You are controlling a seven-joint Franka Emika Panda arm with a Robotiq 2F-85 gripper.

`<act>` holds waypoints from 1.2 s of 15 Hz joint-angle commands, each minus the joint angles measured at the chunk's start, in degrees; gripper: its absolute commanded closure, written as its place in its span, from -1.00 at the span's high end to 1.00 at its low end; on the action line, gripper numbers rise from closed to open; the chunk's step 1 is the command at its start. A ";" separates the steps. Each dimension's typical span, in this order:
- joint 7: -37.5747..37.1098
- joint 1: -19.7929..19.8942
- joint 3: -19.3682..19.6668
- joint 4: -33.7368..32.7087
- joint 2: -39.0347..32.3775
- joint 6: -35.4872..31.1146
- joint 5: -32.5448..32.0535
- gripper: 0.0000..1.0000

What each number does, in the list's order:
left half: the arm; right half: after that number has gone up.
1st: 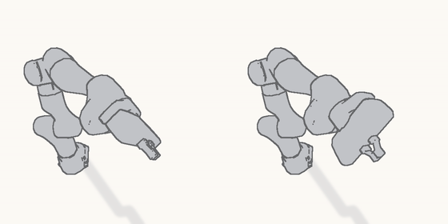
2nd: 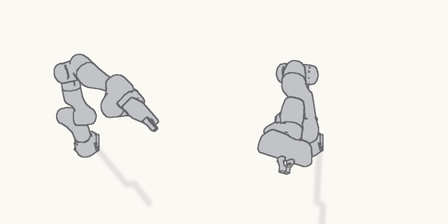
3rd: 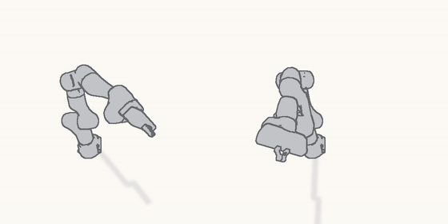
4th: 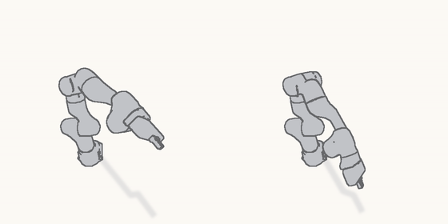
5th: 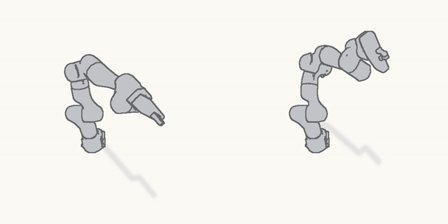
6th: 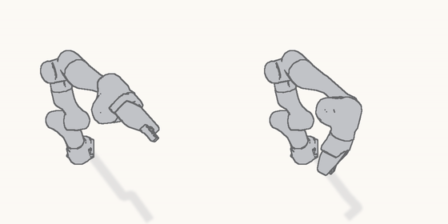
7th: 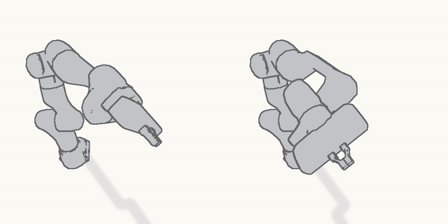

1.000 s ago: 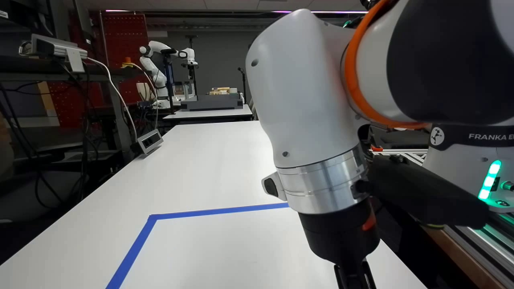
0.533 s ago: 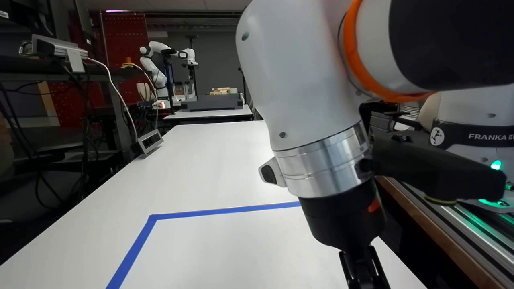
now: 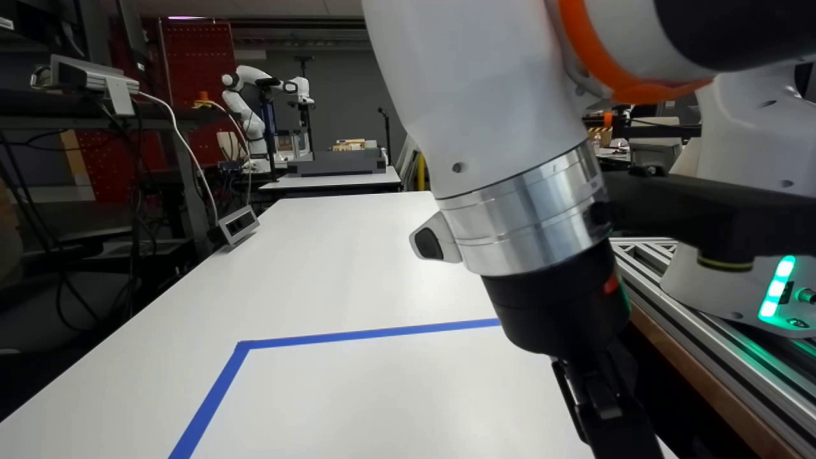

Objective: Remove the marker from the cup and put it on the table

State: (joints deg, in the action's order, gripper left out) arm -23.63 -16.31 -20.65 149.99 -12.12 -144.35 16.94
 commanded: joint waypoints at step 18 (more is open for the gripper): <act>-11.03 -3.74 3.77 0.65 3.99 7.01 -10.94 1.00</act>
